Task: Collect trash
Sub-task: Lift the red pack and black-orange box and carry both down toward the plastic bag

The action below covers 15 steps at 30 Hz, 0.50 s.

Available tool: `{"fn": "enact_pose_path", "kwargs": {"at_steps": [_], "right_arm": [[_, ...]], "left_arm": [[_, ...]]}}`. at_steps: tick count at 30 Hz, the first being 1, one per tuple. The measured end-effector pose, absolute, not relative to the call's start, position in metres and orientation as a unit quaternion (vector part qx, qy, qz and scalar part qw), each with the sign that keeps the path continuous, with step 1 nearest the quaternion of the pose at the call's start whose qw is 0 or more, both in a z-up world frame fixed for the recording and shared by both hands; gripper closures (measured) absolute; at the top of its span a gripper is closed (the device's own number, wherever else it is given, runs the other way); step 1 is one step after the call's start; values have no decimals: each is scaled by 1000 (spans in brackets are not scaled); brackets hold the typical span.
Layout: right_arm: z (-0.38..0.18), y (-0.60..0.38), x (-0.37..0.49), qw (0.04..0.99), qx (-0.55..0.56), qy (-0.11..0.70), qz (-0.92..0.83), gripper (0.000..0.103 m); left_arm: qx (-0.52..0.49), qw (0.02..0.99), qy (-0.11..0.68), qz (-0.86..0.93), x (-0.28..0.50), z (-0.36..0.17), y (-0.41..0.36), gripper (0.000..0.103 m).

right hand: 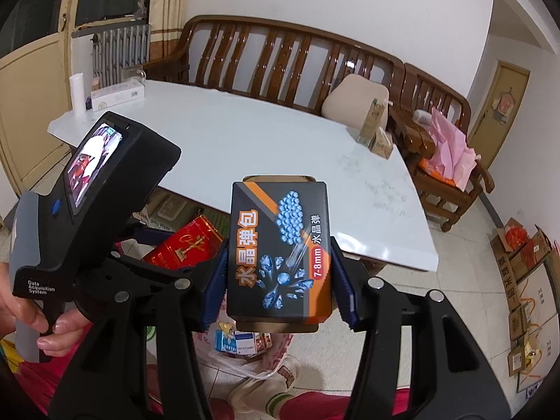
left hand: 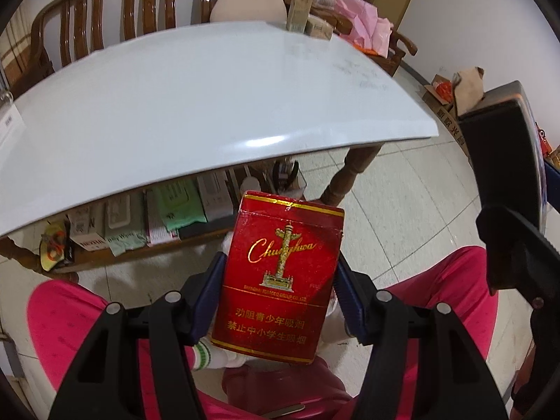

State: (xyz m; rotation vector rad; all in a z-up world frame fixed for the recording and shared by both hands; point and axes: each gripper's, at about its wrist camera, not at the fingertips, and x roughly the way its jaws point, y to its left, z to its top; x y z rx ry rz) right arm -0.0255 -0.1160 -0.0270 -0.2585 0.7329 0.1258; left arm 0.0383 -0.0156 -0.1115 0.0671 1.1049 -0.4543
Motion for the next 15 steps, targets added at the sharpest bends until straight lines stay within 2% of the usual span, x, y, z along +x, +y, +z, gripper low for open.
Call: {"fn": "enact_pose_path", "kwargs": {"at_steps": [15], "right_arm": [[-94,-137,-6,900,-84,425,37,51]], "left_arm": [[-21,780,594,-196,50,-178,-19,45]]}}
